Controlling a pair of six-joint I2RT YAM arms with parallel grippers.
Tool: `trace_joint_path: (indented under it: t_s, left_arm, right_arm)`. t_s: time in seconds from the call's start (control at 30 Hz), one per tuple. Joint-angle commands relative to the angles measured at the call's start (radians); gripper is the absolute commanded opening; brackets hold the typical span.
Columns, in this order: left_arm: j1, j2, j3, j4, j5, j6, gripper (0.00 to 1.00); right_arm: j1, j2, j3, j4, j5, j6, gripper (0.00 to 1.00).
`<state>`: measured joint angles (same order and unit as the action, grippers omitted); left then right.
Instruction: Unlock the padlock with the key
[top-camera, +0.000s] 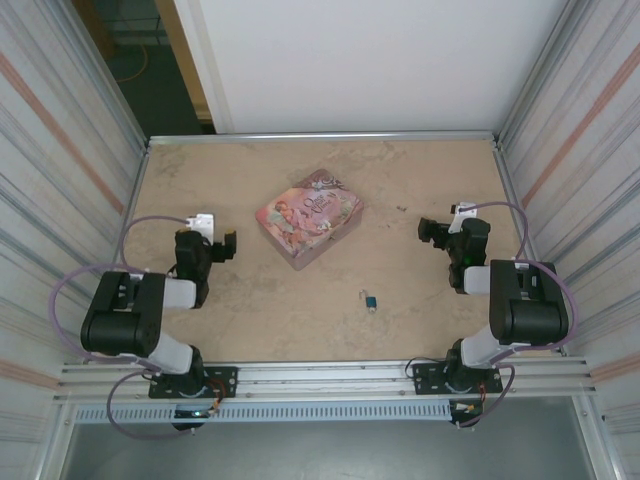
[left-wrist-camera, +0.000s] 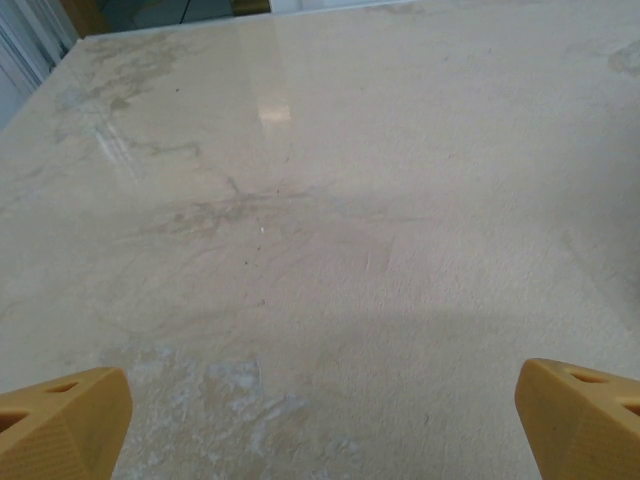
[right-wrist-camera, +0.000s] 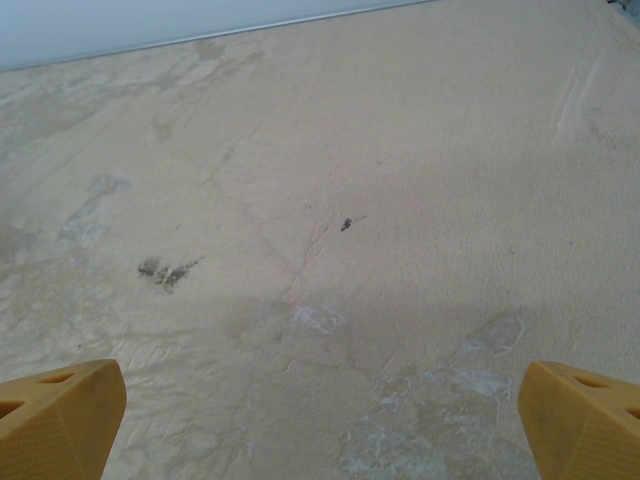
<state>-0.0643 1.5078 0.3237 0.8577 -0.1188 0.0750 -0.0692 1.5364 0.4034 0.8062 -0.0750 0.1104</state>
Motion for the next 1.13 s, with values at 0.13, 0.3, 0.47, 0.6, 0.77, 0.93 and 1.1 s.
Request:
trace_joint_path:
  t_s: [0.13, 0.3, 0.47, 0.6, 0.77, 0.93, 1.1]
  left_arm:
    - [0.032, 0.003, 0.07, -0.033, 0.015, -0.044, 0.99]
    - [0.033, 0.0, 0.072, -0.041, 0.016, -0.044, 0.99]
    - [0.032, 0.0, 0.071, -0.039, 0.016, -0.042, 0.99]
    - [0.032, 0.0, 0.071, -0.039, 0.016, -0.041, 0.99]
    - [0.032, 0.001, 0.071, -0.039, 0.016, -0.042, 0.99]
    - [0.032, 0.0, 0.071, -0.039, 0.016, -0.042, 0.99]
    - [0.032, 0.0, 0.071, -0.039, 0.016, -0.041, 0.99]
  right_arm:
    - [0.006, 0.004, 0.004, -0.005, 0.013, -0.028, 0.99]
    - [0.005, 0.004, 0.004, -0.005, 0.013, -0.028, 0.99]
    - [0.006, 0.004, 0.004, -0.005, 0.014, -0.028, 0.99]
    - [0.005, 0.004, 0.003, -0.004, 0.013, -0.028, 0.99]
    - [0.005, 0.005, 0.003, -0.004, 0.013, -0.028, 0.99]
    - [0.005, 0.007, 0.007, -0.01, 0.012, -0.027, 0.99]
    - [0.006, 0.005, 0.006, -0.009, 0.015, -0.028, 0.99]
